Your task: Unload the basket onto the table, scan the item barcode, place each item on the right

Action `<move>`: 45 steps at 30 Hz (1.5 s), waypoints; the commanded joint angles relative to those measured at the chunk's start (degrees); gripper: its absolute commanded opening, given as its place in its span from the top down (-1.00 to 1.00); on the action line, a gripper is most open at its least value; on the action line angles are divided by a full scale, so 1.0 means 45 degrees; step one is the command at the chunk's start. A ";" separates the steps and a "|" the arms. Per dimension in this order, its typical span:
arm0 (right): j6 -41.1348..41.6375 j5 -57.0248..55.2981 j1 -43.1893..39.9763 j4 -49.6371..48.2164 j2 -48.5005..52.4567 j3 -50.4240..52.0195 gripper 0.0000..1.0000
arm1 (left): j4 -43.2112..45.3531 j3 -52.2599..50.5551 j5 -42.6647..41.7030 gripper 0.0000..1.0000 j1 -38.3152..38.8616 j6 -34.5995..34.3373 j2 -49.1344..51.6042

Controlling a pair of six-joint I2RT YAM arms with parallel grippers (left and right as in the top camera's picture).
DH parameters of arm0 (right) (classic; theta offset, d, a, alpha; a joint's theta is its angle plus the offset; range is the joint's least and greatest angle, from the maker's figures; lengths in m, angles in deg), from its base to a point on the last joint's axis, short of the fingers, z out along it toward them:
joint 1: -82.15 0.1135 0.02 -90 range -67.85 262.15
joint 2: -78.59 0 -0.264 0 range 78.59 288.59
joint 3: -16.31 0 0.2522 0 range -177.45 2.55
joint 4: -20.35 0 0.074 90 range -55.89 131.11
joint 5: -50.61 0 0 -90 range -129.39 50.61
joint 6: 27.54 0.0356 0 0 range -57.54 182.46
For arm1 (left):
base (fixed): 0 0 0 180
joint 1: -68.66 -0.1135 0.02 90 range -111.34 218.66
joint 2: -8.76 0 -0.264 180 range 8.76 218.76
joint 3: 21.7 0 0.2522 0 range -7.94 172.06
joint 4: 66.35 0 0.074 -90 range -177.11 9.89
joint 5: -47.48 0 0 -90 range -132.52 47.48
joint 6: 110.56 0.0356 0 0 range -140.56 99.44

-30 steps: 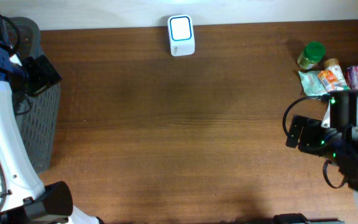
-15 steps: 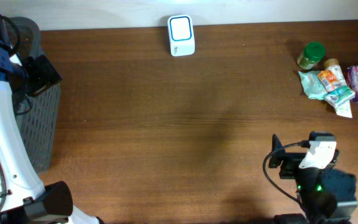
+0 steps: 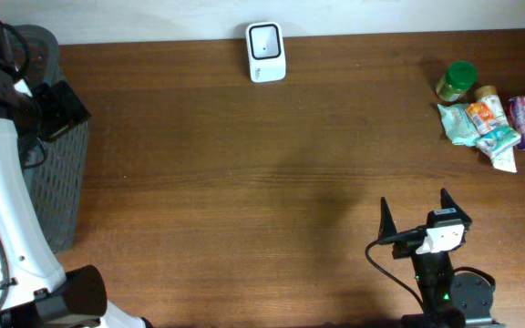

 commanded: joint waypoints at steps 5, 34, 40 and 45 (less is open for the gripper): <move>-0.0466 0.0126 0.0607 -0.1627 -0.0146 0.1205 -0.97 | -0.0015 -0.0015 0.0097 -0.98 -0.0049 -0.0170 -0.0262; 0.1545 -0.1506 -0.0350 -0.1506 -0.0146 0.2215 -0.97 | -0.0015 -0.0015 0.0097 -0.98 -0.0049 -0.0175 -0.0262; 0.1545 -0.1506 -0.0350 -0.1506 -0.0146 0.2215 -0.97 | -0.0015 -0.0015 0.0097 -0.98 -0.0049 -0.0170 -0.0262; 0.1545 -0.1506 -0.0350 -0.1506 -0.0146 0.2215 -0.97 | -0.0015 -0.0015 0.0097 -0.98 -0.0049 -0.0170 -0.0262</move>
